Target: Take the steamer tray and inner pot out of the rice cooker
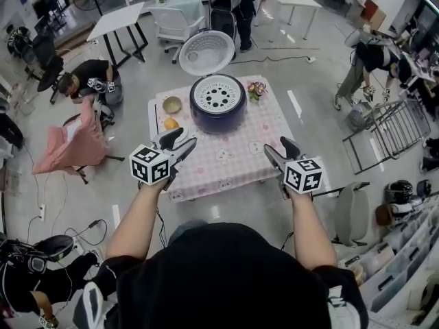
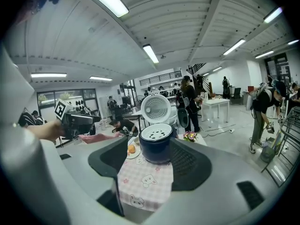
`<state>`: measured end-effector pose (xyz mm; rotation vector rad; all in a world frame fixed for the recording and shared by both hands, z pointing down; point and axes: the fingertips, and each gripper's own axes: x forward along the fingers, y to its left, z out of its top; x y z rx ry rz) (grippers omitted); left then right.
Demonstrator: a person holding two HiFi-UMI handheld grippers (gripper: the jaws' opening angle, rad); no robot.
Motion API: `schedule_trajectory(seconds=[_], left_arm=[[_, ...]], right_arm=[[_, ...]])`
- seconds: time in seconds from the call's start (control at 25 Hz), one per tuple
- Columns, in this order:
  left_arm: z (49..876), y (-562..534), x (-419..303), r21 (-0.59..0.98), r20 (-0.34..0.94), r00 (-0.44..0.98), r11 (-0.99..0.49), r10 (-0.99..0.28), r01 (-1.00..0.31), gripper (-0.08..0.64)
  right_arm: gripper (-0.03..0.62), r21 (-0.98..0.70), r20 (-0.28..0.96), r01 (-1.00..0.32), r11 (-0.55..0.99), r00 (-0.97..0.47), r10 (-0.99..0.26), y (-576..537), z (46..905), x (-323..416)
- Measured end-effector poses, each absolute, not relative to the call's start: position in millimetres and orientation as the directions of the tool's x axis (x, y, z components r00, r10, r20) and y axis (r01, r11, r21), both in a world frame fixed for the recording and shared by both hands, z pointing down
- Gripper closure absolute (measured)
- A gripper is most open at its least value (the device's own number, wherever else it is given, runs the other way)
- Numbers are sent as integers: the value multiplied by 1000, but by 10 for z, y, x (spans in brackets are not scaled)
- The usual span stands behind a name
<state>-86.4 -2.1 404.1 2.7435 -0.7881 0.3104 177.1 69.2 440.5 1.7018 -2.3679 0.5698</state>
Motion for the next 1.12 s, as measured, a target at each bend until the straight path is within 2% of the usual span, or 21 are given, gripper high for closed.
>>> schedule_trajectory(seconds=[0.6, 0.84, 1.12], left_arm=[[4193, -650, -745, 227, 289, 827, -805, -482, -548, 313], [4313, -1083, -801, 244, 293, 833, -806, -469, -540, 313], [4395, -1629, -884, 265, 292, 844, -810, -449, -523, 313]], right_arm=[[302, -217, 384, -933, 287, -352, -853, 30, 4545, 1847], [302, -112, 413, -944, 309, -328, -850, -399, 4599, 1735], [302, -119, 429, -948, 296, -317, -846, -897, 4656, 1596]])
